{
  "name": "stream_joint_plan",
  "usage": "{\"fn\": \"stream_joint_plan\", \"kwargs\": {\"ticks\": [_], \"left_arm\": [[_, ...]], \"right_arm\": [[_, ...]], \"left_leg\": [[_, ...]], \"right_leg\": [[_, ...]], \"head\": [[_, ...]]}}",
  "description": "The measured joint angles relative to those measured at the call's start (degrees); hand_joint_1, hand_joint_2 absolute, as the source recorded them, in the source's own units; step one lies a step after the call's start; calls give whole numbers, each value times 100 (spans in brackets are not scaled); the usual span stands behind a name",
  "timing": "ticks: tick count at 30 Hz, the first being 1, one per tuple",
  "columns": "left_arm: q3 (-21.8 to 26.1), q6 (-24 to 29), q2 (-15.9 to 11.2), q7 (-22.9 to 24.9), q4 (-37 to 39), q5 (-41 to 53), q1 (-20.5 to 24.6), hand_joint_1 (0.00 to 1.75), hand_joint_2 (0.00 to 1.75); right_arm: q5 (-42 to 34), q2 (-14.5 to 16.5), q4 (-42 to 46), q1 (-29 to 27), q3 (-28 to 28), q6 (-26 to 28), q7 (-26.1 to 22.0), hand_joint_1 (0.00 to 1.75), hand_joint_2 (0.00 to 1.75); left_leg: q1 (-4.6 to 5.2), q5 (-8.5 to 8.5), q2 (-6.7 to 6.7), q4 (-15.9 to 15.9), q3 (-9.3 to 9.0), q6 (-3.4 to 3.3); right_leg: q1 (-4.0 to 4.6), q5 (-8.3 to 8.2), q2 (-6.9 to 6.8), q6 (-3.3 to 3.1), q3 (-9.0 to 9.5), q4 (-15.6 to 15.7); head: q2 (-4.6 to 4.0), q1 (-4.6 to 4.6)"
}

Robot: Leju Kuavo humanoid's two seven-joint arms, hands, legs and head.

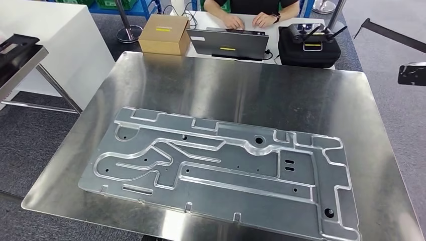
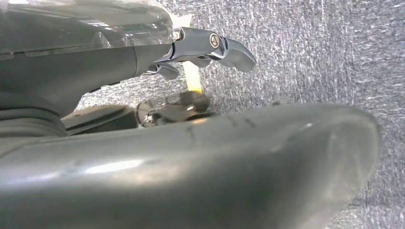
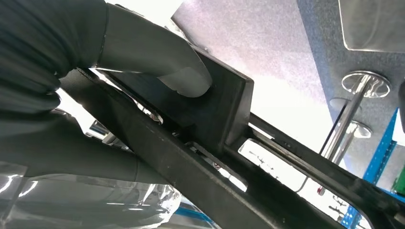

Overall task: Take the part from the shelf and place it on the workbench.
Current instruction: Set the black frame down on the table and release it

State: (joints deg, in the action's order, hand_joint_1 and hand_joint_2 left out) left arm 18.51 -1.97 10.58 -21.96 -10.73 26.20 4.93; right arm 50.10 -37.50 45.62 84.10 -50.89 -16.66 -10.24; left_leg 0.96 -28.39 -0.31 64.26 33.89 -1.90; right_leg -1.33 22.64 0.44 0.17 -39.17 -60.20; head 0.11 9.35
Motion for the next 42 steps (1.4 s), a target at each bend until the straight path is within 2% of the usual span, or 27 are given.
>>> {"fn": "stream_joint_plan", "kwargs": {"ticks": [2, 5, 7, 9, 10, 11, 12, 14, 16, 17, 19, 20, 22, 24, 25, 26, 27, 28, 29, 31, 32, 33, 36, 38, 40, 41, 42], "left_arm": [[-1, 0, -3, 13, -2, 45, 31, 0, 0], [0, 1, 5, 30, -2, 61, 35, 0, 0], [2, 2, 10, 40, -2, 60, 42, 0, 0], [2, 1, 22, 59, -2, 60, 48, 0, 0], [2, 1, 29, 69, -2, 61, 45, 0, 0], [2, 0, 35, 77, -2, 63, 44, 0, 0], [2, 0, 41, 81, -2, 65, 44, 0, 0], [2, 0, 49, 87, -2, 68, 47, 0, 0], [3, 1, 51, 92, -3, 68, 48, 0, 0], [4, 2, 50, 96, -3, 68, 45, 0, 0], [5, 7, 49, 108, -3, 68, 33, 0, 0], [7, 13, 49, 116, -3, 69, 26, 0, 0], [15, 34, 48, 140, -2, 76, 16, 0, 0], [32, 56, 48, 186, -2, 89, 15, 0, 0], [42, 64, 48, 215, -2, 102, 16, 0, 0], [54, 71, 48, 242, -2, 114, 16, 0, 0], [67, 75, 48, 262, -2, 126, 16, 0, 0], [80, 78, 48, 276, -2, 134, 16, 0, 0], [92, 81, 46, 285, -3, 136, 19, 0, 0], [110, 95, 32, 296, -5, 136, 33, 0, 0], [117, 104, 27, 302, -6, 137, 40, 0, 0], [124, 113, 23, 309, -7, 137, 43, 0, 0], [139, 144, 27, 326, -7, 141, 31, 0, 0], [144, 160, 33, 332, -7, 144, 30, 0, 0], [146, 162, 42, 339, -7, 145, 24, 0, 0], [147, 162, 46, 342, -7, 145, 17, 0, 0], [148, 162, 50, 343, -7, 145, 12, 0, 0]], "right_arm": [[-33, -79, 35, -9, -11, -5, 4, 175, 175], [-77, -169, 84, -42, -49, -26, 9, 175, 175], [-105, -228, 116, -47, -71, -45, 19, 175, 175], [-139, -256, 132, -52, -100, -69, 28, 175, 175], [-158, -261, 135, -63, -120, -75, 30, 175, 175], [-176, -261, 137, -75, -145, -76, 29, 175, 175], [-196, -261, 137, -82, -167, -72, 30, 175, 175], [-223, -261, 137, -82, -202, -53, 34, 175, 175], [-249, -255, 139, -87, -231, -27, 39, 175, 175], [-264, -251, 137, -95, -249, -14, 42, 175, 175], [-298, -239, 128, -127, -286, 10, 43, 175, 175], [-312, -231, 122, -139, -304, 24, 43, 175, 175], [-337, -214, 112, -163, -328, 58, 40, 175, 175], [-355, -205, 102, -182, -336, 103, 37, 175, 175], [-363, -204, 96, -196, -340, 126, 37, 175, 175], [-369, -204, 88, -211, -346, 145, 37, 175, 175], [-374, -204, 80, -230, -356, 159, 38, 175, 175], [-378, -205, 72, -248, -366, 167, 38, 175, 175], [-381, -205, 67, -265, -373, 173, 37, 175, 175], [-391, -209, 62, -286, -378, 198, 32, 175, 175], [-395, -214, 60, -297, -378, 214, 30, 175, 175], [-397, -219, 57, -308, -379, 230, 29, 175, 175], [-411, -238, 53, -344, -380, 267, 33, 175, 175], [-422, -261, 52, -347, -380, 289, 41, 175, 175], [-427, -279, 50, -375, -381, 296, 44, 175, 175], [-427, -284, 49, -400, -383, 296, 44, 175, 175], [-428, -287, 48, -421, -383, 296, 44, 175, 175]], "left_leg": [[57, -47, 5, -511, -332, -75], [67, 183, 18, -750, -335, -114], [40, 378, 46, -890, -270, -153], [48, 503, 60, -896, -129, -164], [47, 554, 68, -877, -46, -160], [43, 607, 76, -848, 46, -153], [34, 652, 82, -807, 147, -141], [11, 724, 86, -678, 357, -97], [14, 779, 78, -541, 524, -36], [21, 815, 71, -507, 572, -8], [31, 904, 55, -511, 623, 51], [22, 880, 48, -489, 662, 85], [-2, 518, 39, -175, 810, 164], [-40, -36, 40, 536, 1008, 225], [-56, -187, 41, 901, 1076, 244], [-66, -211, 41, 1143, 1082, 250], [-71, -131, 40, 1201, 998, 243], [-67, -1, 38, 1047, 811, 217], [-54, 103, 32, 697, 520, 164], [-13, 74, 28, -131, -81, 39], [11, 19, 27, -410, -256, -1], [29, -20, 33, -545, -320, -21], [16, 157, 58, -746, -329, -74], [-10, 293, 76, -852, -312, -109], [-10, 349, 81, -842, -232, -121], [-11, 361, 83, -817, -191, -118], [-13, 367, 86, -781, -151, -112]], "right_leg": [[-26, -95, -40, 63, -4, 50], [-59, -161, -68, 162, -8, 142], [-50, 197, -54, 186, -110, -110], [-48, 735, -46, 214, -270, -781], [-52, 869, -45, 237, -320, -1112], [-60, 869, -47, 260, -309, -1319], [-72, 754, -48, 283, -213, -1340], [-106, 525, -51, 338, 236, -851], [-87, 599, -35, 313, 680, -208], [-67, 678, -26, 270, 769, -40], [-51, 647, -23, 155, 735, 3], [-59, 599, -34, 102, 686, 8], [-80, 473, -56, 10, 556, 23], [-74, 357, -60, -27, 401, 22], [-70, 304, -58, -28, 330, 21], [-65, 250, -58, -25, 264, 19], [-58, 198, -54, -19, 202, 18], [-49, 148, -46, -12, 146, 18], [-46, 102, -38, -5, 103, 18], [-42, 26, -31, 35, 60, 26], [-55, -8, -36, 69, 59, 37], [-64, -44, -42, 112, 64, 59], [-71, -54, -47, 204, 42, 76], [-68, 265, -41, 218, -137, -339], [-62, 664, -38, 254, -395, -1053], [-66, 756, -40, 276, -456, -1287], [-76, 744, -43, 295, -417, -1317]], "head": [[0, 1], [0, 4], [1, -1], [1, -5], [1, -5], [0, -5], [0, -5], [-1, -4], [-1, -4], [0, -3], [0, -1], [0, 1], [0, 1], [-1, 1], [-1, 1], [-1, 1], [-1, 1], [-1, 1], [0, 1], [1, 2], [1, 2], [1, 1], [0, 1], [-1, 2], [-1, 1], [-1, 1], [-1, 1]]}}
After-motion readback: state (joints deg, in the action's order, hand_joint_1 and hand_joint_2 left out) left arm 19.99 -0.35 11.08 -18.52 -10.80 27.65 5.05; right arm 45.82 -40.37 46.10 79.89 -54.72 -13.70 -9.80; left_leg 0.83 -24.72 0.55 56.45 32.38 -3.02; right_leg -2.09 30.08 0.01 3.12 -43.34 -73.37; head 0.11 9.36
